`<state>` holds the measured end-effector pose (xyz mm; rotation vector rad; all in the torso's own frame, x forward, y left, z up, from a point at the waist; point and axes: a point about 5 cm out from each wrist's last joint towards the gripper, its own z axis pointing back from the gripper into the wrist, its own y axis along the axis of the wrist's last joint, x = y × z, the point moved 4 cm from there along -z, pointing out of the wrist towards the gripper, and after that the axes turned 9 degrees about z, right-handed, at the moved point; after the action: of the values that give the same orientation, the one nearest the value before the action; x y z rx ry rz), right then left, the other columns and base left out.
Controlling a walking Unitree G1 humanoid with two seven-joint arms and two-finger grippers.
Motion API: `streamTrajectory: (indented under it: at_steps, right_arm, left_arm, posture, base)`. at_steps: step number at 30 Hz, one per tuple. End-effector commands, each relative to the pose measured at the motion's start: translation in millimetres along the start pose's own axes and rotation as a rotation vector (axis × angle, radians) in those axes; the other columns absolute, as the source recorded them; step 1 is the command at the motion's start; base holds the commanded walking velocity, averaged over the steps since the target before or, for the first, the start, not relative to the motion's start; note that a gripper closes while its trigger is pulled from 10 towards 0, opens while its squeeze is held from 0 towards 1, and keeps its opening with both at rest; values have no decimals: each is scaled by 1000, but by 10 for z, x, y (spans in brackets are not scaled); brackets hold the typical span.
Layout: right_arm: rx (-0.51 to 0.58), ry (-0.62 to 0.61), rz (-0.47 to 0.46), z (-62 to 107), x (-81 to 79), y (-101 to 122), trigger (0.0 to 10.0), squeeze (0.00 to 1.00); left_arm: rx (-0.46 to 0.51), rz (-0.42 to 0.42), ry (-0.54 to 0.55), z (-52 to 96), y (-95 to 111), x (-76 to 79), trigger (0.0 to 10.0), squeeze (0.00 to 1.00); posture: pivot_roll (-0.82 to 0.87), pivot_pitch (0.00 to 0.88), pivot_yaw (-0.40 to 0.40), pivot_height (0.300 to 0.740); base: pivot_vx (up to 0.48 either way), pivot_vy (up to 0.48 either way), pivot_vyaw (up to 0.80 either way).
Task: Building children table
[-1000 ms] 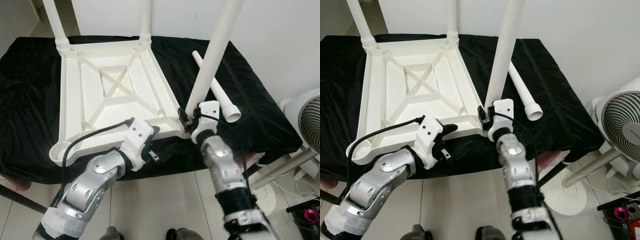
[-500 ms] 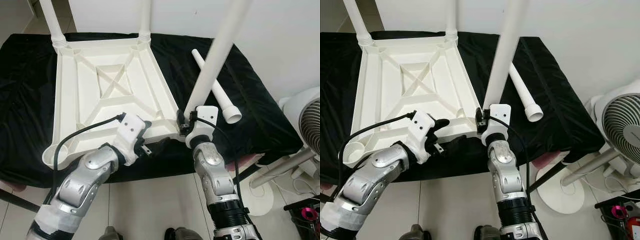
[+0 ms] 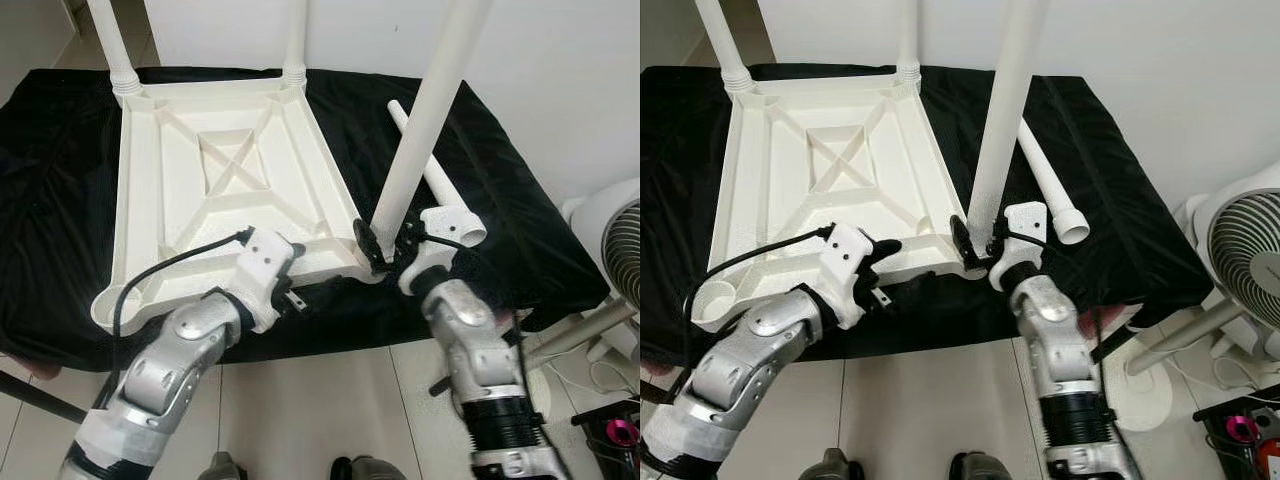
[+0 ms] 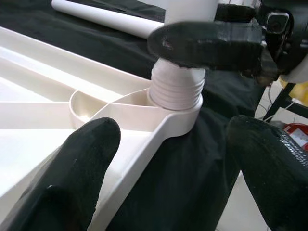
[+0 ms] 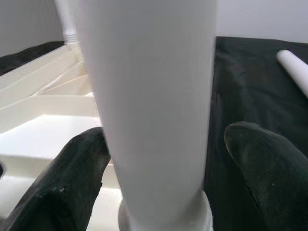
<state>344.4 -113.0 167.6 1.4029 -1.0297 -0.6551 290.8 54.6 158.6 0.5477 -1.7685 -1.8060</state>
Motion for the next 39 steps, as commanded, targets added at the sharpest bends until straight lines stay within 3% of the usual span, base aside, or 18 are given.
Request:
streamTrajectory:
  at_steps: [1,7,14,15,24,25,33,39]
  right_arm:
    - [-1,113,19,-24,-60,-62,10000,0]
    - [-30,217,34,-109,-105,-167,10000,0]
    - [-60,252,45,-163,-95,-262,10000,0]
    - [-71,254,37,-156,-88,-297,0,0]
    - [-96,247,7,-113,-49,-426,0,0]
    - [-100,227,-12,-116,-39,-442,10000,0]
    - [-96,131,-55,-127,4,-451,10000,0]
    - [-130,-17,-46,-141,-7,-436,10000,0]
  left_arm:
    - [-5,-17,-47,-11,-2,70,10000,0]
    - [-1,-8,-50,-32,20,65,10000,0]
    - [-10,7,-54,-41,15,90,10000,0]
    - [-18,9,-53,-41,-5,100,10000,0]
    - [-23,-15,-48,-47,-79,143,10000,0]
    - [-22,-20,-47,-53,-80,146,10000,0]
    - [-14,-43,-40,-61,-64,135,10000,0]
    - [-13,-49,-26,-47,-71,112,10000,0]
  posture:
    - [-26,78,-34,740]
    - [-22,76,-32,740]
    - [-10,76,-34,740]
    - [-10,76,-34,740]
    - [-6,80,-34,740]
    - [-9,82,-30,740]
    - [-12,82,-26,740]
    - [-16,88,-29,740]
  base:
    - [0,0,0]
    - [0,0,0]
    - [0,0,0]
    - [0,0,0]
    - [0,0,0]
    - [0,0,0]
    - [0,0,0]
    - [0,0,0]
